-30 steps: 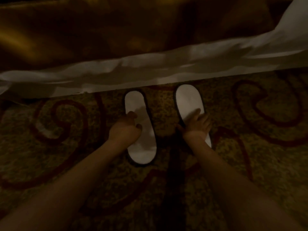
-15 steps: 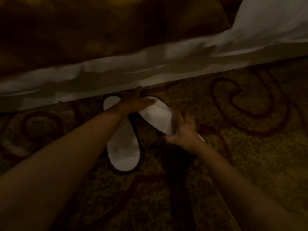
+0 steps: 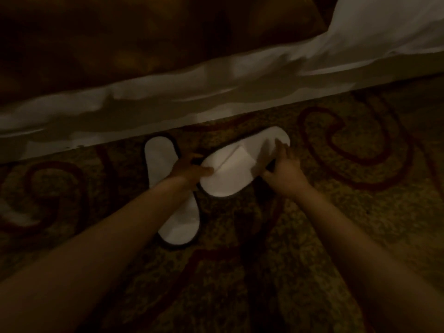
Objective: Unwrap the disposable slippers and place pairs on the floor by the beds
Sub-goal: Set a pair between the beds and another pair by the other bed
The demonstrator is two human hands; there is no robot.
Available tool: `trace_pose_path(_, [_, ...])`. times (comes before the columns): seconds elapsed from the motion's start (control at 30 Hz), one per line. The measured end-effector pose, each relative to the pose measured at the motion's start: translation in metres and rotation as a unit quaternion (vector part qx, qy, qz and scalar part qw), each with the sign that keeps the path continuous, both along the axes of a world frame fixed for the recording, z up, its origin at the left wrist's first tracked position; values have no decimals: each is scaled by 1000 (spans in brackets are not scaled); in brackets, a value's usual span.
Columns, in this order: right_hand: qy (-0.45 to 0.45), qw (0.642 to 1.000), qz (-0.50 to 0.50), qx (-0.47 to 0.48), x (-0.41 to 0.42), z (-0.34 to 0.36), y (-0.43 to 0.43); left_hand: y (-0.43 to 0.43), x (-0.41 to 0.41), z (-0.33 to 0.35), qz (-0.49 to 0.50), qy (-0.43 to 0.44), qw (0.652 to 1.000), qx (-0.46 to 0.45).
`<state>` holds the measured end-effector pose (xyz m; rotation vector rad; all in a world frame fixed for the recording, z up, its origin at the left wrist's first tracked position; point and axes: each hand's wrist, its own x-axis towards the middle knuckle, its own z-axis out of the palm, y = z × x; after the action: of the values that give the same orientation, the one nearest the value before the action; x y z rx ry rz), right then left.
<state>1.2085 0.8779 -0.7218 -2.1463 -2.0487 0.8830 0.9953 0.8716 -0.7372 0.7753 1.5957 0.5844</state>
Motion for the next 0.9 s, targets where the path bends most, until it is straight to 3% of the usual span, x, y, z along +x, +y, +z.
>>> trace_pose_path(0.1, [211, 954, -210, -40, -26, 1, -4, -21, 14, 2, 104, -138, 982, -72])
trace_pose_path(0.2, [255, 926, -279, -14, -42, -5, -5, -40, 27, 3, 159, -217, 958, -103])
trace_pose_path(0.3, [270, 925, -266, 1, -45, -9, -3, -56, 37, -3, 151, -215, 956, -133])
trace_pose_path(0.33, [267, 933, -243, -6, -43, -10, -1, -61, 38, -6, 117, -176, 969, -132])
trace_pose_path(0.4, [238, 957, -162, -19, -38, -11, 1, -73, 35, -13, -50, -12, 996, -72])
trace_pose_path(0.43, [228, 966, -122, -20, -34, -12, 3, -77, 31, -16, -123, 76, 989, -19])
trace_pose_path(0.5, [226, 971, -73, -23, -28, -15, 8, -79, 20, -23, -170, 185, 965, 76])
trace_pose_path(0.6, [188, 980, -51, -32, -25, -25, 15, -74, 1, -27, -166, 282, 930, 166])
trace_pose_path(0.67, [128, 990, -45, -27, -24, -35, 19, -71, -15, -33, -220, 378, 877, 199])
trace_pose_path(0.77, [33, 998, -40, -34, -28, -48, 21, -73, -36, -45, -269, 477, 816, 188])
trace_pose_path(0.83, [-54, 997, -37, -51, -35, -54, 18, -74, -44, -54, -304, 504, 798, 133])
trace_pose_path(0.9, [-79, 996, -37, -20, -44, -61, 13, -74, -46, -63, -320, 498, 800, 91])
